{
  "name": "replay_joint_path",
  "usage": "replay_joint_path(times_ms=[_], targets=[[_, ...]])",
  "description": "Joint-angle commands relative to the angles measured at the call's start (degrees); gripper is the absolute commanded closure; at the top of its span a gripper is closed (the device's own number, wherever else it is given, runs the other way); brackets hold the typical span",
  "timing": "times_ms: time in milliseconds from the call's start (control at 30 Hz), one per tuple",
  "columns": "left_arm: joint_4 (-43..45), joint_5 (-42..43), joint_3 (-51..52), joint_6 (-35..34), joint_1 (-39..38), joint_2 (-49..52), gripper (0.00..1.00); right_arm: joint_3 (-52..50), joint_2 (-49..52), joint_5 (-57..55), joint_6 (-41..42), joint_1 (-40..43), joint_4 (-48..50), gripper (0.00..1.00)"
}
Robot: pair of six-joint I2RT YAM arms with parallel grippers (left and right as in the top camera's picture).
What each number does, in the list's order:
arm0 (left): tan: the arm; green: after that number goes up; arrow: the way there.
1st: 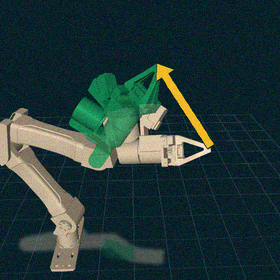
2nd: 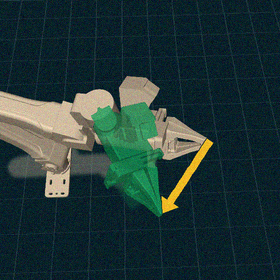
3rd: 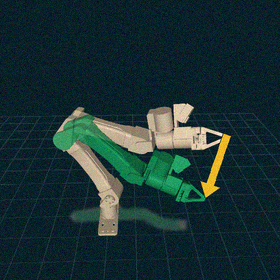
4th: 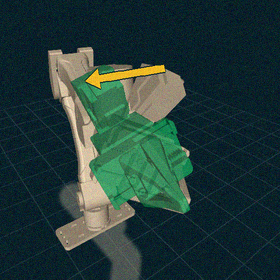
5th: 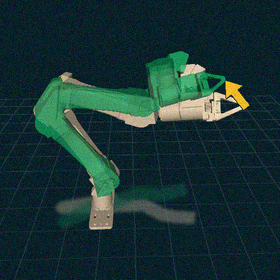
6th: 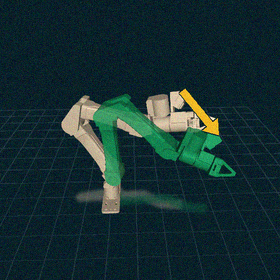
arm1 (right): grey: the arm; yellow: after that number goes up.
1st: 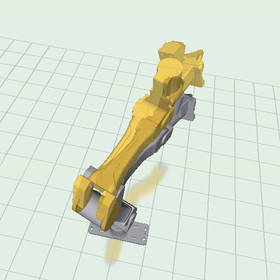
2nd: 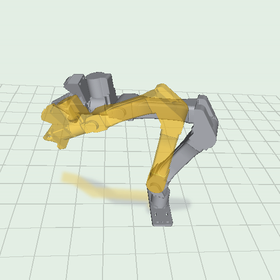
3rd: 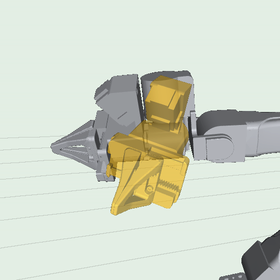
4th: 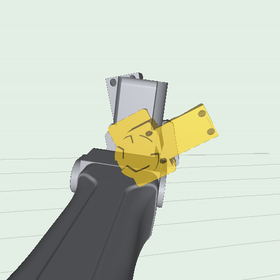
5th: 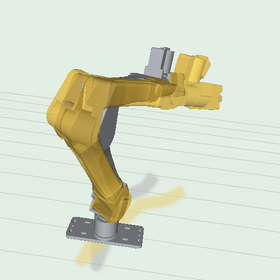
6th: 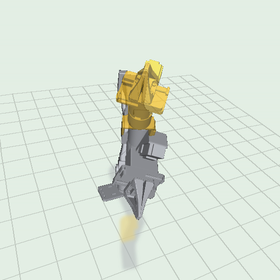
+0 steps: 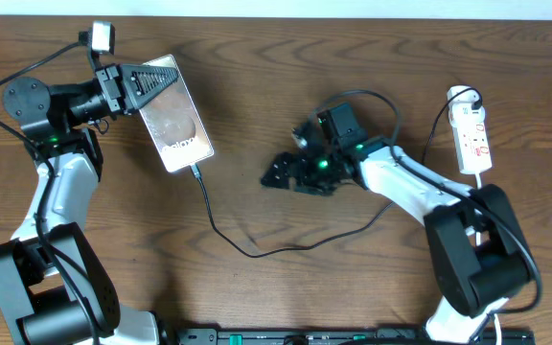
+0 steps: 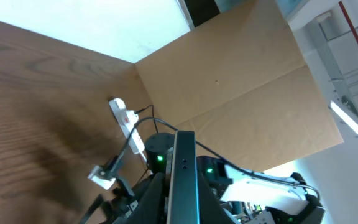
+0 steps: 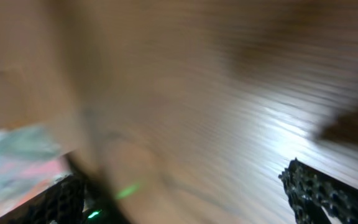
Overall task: Plug charger to phone and switch on socket
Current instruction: 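Open the right gripper, release the plug, and withdraw it rightward, then lower the connected phone flat onto the table with the left gripper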
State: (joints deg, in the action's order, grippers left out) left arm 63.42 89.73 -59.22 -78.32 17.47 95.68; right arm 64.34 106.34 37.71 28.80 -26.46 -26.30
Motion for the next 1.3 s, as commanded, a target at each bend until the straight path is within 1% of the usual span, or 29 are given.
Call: replay_joint_path(times_ms=[0,133,300,533,667,700,733,967,1067,1200,1267], targets=[[0.46,-0.2,-0.24,1.53,-0.09,-0.83,0.93,2.64,-6.88,-17.0,-4.2,0.37,-4.24,0.01],[0.17,-0.2,0.17,3.89,-0.55,-0.83,0.92,2.64,-11.19,-20.57,-4.24,0.22,-6.34,0.01],[-5.11,-1.07,2.58,9.7,-0.94,-0.83,0.93,2.64,-14.99,-21.44,-4.26,0.17,-8.11,0.01],[-18.53,-7.69,8.57,22.05,-0.94,-0.42,0.93,2.64,-16.02,-23.45,-4.26,0.15,-9.66,0.01],[-27.91,-10.91,10.43,31.45,-0.94,-0.2,0.93,2.64,-16.02,-23.96,-4.26,0.17,-9.9,0.01],[-29.38,-11.32,10.58,32.61,-0.94,-0.2,0.93,2.64,-16.02,-24.13,-4.26,0.17,-9.92,0.01],[-33.11,-13.03,10.95,35.08,-0.94,-0.2,0.93,2.64,-16.02,-24.15,-4.26,0.15,-9.92,0.01],[-51.28,-24.63,12.24,45.31,-0.94,-0.2,0.93,2.64,-16.02,-24.13,-4.26,0.17,-9.97,0.01],[-57.9,-30.18,12.24,47.95,-0.94,-0.2,0.93,2.64,-16.02,-24.13,-4.24,0.17,-9.97,0.01],[-64.83,-37.51,12.24,48.39,-0.94,-0.2,0.93,2.64,-16.02,-24.13,-4.24,-0.07,-9.97,0.01],[-67.69,-40.37,12.24,49.9,-0.94,-0.2,0.92,2.64,-16.02,-24.13,-4.24,-0.11,-9.94,0.01]])
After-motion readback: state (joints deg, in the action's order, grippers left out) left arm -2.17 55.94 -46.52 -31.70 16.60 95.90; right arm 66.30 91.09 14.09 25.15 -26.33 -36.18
